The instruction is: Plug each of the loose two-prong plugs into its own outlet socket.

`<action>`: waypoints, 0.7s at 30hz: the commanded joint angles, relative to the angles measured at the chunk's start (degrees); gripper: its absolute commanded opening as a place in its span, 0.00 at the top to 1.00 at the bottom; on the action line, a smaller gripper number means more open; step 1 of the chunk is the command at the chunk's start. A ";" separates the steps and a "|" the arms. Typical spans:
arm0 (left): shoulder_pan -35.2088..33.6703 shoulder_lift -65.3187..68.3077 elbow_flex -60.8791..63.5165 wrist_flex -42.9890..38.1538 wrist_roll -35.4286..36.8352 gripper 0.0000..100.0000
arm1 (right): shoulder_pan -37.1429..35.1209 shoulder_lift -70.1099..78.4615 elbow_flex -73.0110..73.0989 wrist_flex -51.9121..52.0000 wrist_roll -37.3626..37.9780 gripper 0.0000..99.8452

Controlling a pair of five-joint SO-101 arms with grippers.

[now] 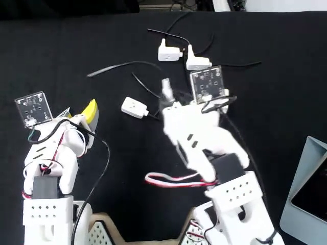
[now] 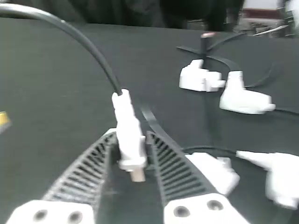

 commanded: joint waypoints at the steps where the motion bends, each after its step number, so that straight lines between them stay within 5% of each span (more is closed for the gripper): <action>1: 0.75 -0.53 -3.47 -0.88 0.53 0.76 | -5.98 -1.54 1.01 -1.23 0.00 0.99; 10: 9.45 -0.53 -3.65 -1.14 0.53 0.76 | -17.05 -1.27 5.32 -1.41 4.66 0.99; 21: 19.21 -0.70 -4.88 -0.70 -1.93 0.76 | -19.16 -1.36 7.34 -0.97 6.86 0.99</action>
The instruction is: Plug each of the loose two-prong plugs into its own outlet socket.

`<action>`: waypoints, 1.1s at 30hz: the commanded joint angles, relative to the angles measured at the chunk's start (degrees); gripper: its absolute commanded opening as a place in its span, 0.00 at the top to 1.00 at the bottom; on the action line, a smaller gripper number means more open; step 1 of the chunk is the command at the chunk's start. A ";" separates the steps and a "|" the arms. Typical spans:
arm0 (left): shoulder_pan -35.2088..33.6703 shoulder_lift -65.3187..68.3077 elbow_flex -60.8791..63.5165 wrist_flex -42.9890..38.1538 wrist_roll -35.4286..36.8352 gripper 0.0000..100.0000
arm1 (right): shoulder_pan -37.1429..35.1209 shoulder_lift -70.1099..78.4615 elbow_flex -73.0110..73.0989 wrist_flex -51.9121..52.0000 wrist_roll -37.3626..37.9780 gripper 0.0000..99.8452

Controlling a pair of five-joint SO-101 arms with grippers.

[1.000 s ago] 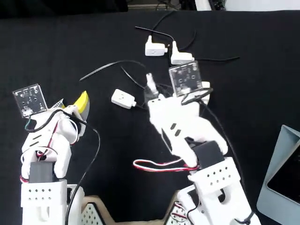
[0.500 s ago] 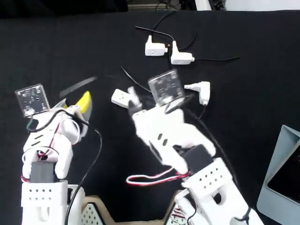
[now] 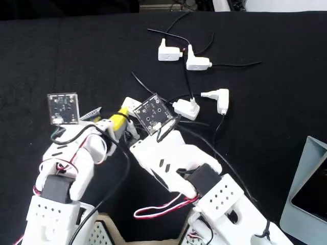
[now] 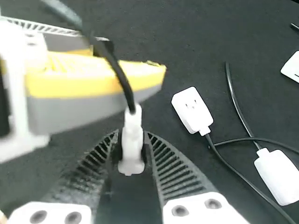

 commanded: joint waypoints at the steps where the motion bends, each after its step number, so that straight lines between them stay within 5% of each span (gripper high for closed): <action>1: 3.82 -1.32 -3.30 -0.70 -3.78 0.76 | -0.88 -1.19 -0.13 -0.79 0.44 0.99; 7: 8.04 -11.25 1.71 0.97 -12.40 0.76 | 0.00 -1.19 -0.04 -0.79 0.44 0.99; 13: 9.89 -22.77 3.21 7.47 -12.40 0.76 | 1.41 -1.19 1.01 -0.79 0.44 0.99; 18: 2.68 -23.47 3.38 8.44 -12.31 0.76 | 1.93 -1.45 1.36 -0.70 0.44 0.99; 25: -7.69 -11.60 2.15 4.31 -12.75 0.76 | 13.10 -1.45 0.84 -1.76 0.18 0.99; 33: -8.57 17.49 -10.07 1.93 -16.88 0.76 | 23.21 -1.19 1.36 -6.07 -0.09 0.99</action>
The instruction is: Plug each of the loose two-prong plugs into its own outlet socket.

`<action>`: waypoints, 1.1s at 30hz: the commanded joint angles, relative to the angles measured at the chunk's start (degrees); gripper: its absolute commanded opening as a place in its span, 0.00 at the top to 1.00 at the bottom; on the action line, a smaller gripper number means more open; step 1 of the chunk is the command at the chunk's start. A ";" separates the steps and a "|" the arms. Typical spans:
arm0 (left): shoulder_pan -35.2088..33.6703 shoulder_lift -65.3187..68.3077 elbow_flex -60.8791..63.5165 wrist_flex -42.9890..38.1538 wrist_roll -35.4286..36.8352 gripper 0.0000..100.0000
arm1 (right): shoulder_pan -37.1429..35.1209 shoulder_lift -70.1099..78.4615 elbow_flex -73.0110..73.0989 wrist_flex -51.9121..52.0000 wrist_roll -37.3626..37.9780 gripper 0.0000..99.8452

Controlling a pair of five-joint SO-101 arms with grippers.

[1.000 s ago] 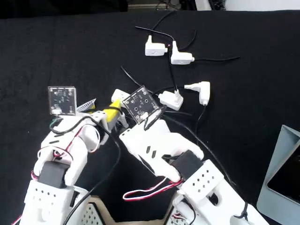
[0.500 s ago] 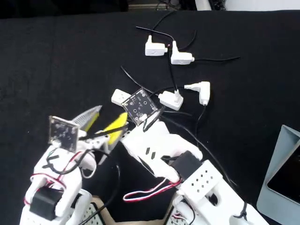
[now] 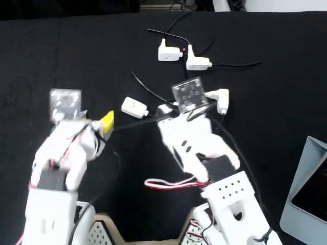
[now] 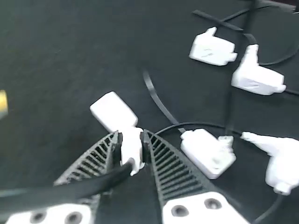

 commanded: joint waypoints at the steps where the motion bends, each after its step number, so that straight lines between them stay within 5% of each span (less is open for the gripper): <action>1: -0.48 16.18 -11.30 -1.41 -3.34 0.76 | 4.13 -1.10 -0.04 -2.64 -0.09 0.99; 7: -0.13 33.93 -22.29 -1.05 -8.00 0.76 | 7.30 -1.10 2.86 -8.09 -0.09 0.99; 14: -0.04 47.30 -29.23 -0.97 -22.07 0.71 | 9.76 -1.10 2.59 -8.35 -0.09 0.99; 19: 3.03 48.88 -28.62 -0.97 -34.99 0.71 | 9.76 -1.01 2.59 -8.35 -0.09 0.99; 33: 4.62 49.58 -19.65 -8.70 -54.24 0.71 | 9.76 -1.01 2.86 -8.18 0.09 0.99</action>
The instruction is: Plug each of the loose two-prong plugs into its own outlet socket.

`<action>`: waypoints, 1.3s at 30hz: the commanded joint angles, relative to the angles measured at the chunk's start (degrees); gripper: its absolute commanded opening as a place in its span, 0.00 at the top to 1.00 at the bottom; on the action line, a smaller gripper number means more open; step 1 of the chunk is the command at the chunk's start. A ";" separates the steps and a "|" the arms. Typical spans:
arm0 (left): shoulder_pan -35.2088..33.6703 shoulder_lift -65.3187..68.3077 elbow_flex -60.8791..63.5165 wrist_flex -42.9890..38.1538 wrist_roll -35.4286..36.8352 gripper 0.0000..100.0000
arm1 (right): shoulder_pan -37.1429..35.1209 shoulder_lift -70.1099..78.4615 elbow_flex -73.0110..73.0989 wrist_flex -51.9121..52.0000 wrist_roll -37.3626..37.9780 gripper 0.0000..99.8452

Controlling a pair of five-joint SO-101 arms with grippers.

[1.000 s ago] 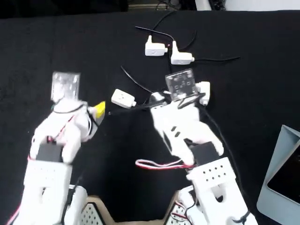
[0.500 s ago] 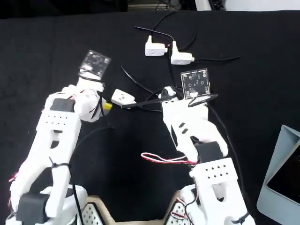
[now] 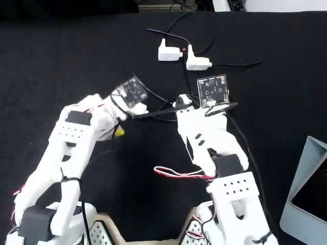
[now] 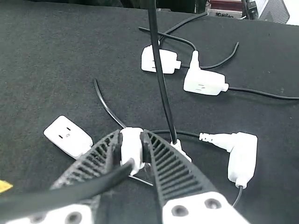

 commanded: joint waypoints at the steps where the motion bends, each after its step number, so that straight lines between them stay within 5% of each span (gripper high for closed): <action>1: 1.01 -0.26 2.95 -6.86 -4.57 0.71 | 0.88 -1.01 -0.40 -1.23 0.09 0.99; 14: 3.74 8.53 -1.27 -16.35 -4.13 0.71 | 0.62 -1.01 -0.40 -1.05 0.09 0.99; 22: 3.38 14.24 -3.38 -24.44 10.20 0.71 | 0.70 -1.01 -0.31 -1.05 0.18 0.99; 39: 3.82 32.79 -14.81 -24.09 19.87 0.71 | 0.62 -1.01 0.22 -1.05 0.35 0.99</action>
